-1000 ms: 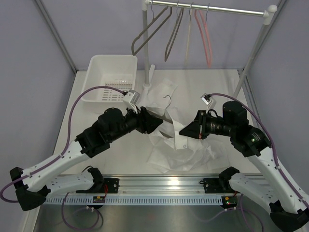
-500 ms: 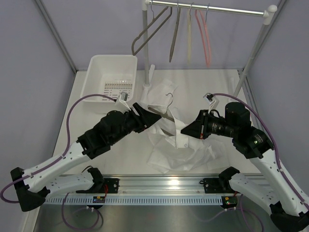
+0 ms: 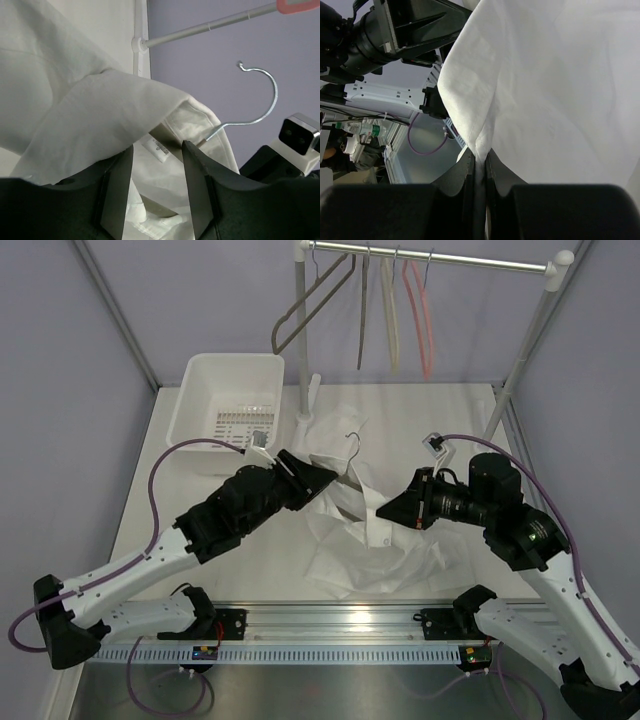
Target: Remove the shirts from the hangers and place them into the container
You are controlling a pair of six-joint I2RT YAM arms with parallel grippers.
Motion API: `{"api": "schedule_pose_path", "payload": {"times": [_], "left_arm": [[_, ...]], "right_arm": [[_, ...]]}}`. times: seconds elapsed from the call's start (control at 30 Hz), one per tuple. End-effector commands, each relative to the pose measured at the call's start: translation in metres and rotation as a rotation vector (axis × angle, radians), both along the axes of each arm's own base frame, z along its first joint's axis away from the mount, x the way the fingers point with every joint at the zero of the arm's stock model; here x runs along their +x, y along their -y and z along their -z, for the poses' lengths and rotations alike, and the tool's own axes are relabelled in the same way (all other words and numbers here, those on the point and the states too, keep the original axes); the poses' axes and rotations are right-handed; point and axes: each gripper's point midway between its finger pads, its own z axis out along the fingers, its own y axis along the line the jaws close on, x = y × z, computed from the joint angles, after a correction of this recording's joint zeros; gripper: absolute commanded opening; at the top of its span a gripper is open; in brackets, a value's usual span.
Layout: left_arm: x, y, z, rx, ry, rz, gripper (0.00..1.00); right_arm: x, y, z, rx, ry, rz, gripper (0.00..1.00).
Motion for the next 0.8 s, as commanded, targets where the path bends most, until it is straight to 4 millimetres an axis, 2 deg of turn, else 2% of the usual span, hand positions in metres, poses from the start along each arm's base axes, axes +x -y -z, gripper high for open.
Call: {"api": "schedule_pose_path", "payload": {"times": [0.0,0.1,0.2,0.37,0.4,0.6,0.67,0.77], "left_arm": [[0.013,0.005,-0.019,-0.062,0.021,-0.057,0.41],[0.015,0.007,-0.020,-0.071,0.022,-0.061,0.29],[0.018,0.007,-0.021,-0.063,0.024,-0.072,0.23],[0.022,0.004,-0.025,-0.046,0.034,-0.097,0.23],[0.023,0.004,-0.025,-0.042,0.036,-0.099,0.24],[0.026,0.010,-0.024,-0.048,0.033,-0.094,0.55],[0.025,0.011,-0.025,-0.055,0.034,-0.090,0.59],[0.027,0.012,-0.024,-0.054,0.035,-0.093,0.55]], "right_arm": [[-0.009,-0.001,-0.026,0.040,0.114,-0.054,0.00],[-0.009,-0.001,-0.021,0.025,0.117,-0.057,0.00],[-0.009,0.000,-0.017,0.012,0.123,-0.064,0.00],[-0.011,0.002,-0.010,-0.015,0.127,-0.077,0.00],[-0.012,0.002,-0.009,-0.016,0.129,-0.081,0.00],[-0.016,0.001,-0.013,-0.009,0.144,-0.104,0.00],[-0.016,0.001,-0.011,-0.016,0.140,-0.106,0.00],[-0.018,0.001,-0.010,-0.017,0.150,-0.112,0.00]]}}
